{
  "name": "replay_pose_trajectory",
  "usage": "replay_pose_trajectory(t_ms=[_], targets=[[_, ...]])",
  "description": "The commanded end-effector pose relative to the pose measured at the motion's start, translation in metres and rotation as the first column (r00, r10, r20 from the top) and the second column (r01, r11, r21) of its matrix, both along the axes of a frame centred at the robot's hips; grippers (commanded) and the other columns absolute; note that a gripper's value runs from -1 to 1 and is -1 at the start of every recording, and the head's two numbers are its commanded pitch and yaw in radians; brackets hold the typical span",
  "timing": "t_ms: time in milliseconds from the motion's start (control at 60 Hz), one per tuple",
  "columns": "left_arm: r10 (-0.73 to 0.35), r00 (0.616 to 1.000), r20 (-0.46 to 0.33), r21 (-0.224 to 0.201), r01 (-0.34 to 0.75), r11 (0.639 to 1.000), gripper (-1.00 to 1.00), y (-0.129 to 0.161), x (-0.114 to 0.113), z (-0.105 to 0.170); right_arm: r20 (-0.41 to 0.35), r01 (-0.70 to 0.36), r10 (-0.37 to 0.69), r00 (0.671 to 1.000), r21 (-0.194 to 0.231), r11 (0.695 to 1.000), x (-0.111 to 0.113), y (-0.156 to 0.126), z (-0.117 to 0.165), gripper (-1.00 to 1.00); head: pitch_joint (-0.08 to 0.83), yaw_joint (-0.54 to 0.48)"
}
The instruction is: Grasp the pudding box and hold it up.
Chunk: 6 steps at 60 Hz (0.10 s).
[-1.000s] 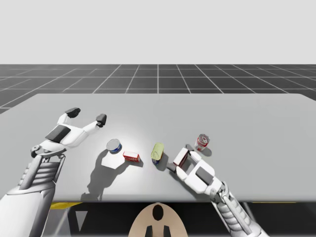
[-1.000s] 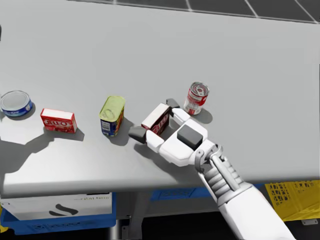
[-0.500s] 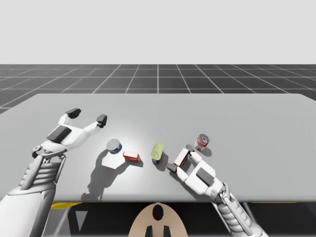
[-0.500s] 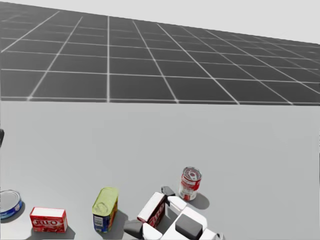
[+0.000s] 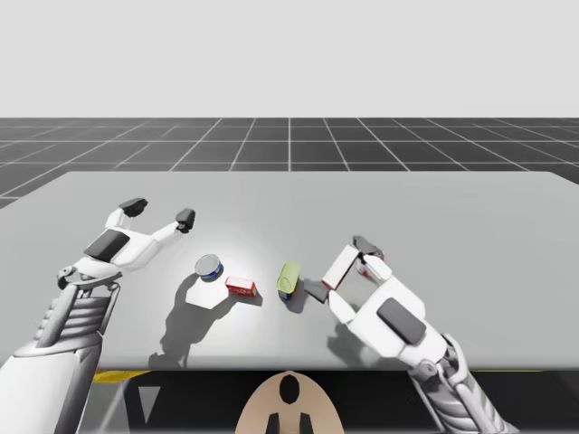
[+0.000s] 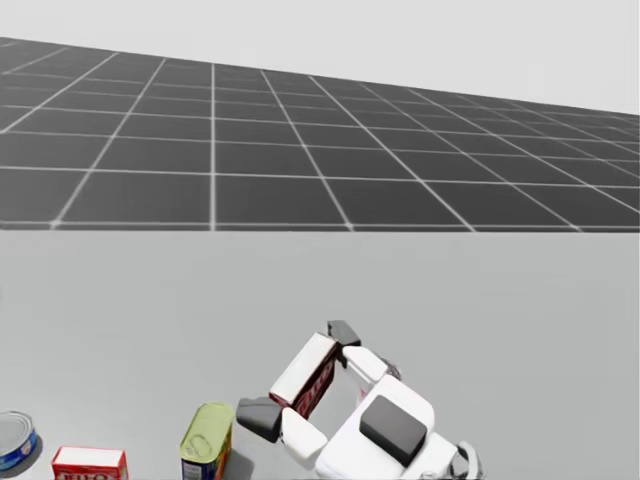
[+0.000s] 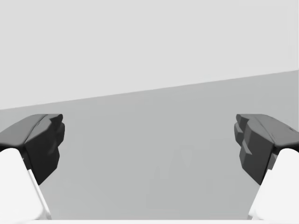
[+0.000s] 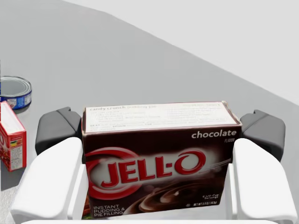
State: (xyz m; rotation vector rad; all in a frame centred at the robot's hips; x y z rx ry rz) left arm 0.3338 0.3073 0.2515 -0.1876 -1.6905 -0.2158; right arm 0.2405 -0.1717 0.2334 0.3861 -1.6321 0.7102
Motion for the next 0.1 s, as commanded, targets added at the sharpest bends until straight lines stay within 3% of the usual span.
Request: replay_pose_trajectory(t_ms=[17,100], targets=[[0.004,1.000,0.002,-0.004,-0.004,1.000,-1.00,0.001,0.000,0.001,0.208,0.033,-0.049,0.977,0.079,0.996,0.002,0.005,0.068,1.00,0.319,-0.23],[0.007,1.000,0.000,-0.004,-0.007,1.000,-1.00,0.001,0.000,0.001,0.308,0.052,-0.098,0.946,0.154,0.987,-0.002,0.004,0.107,1.00,0.315,-0.22]])
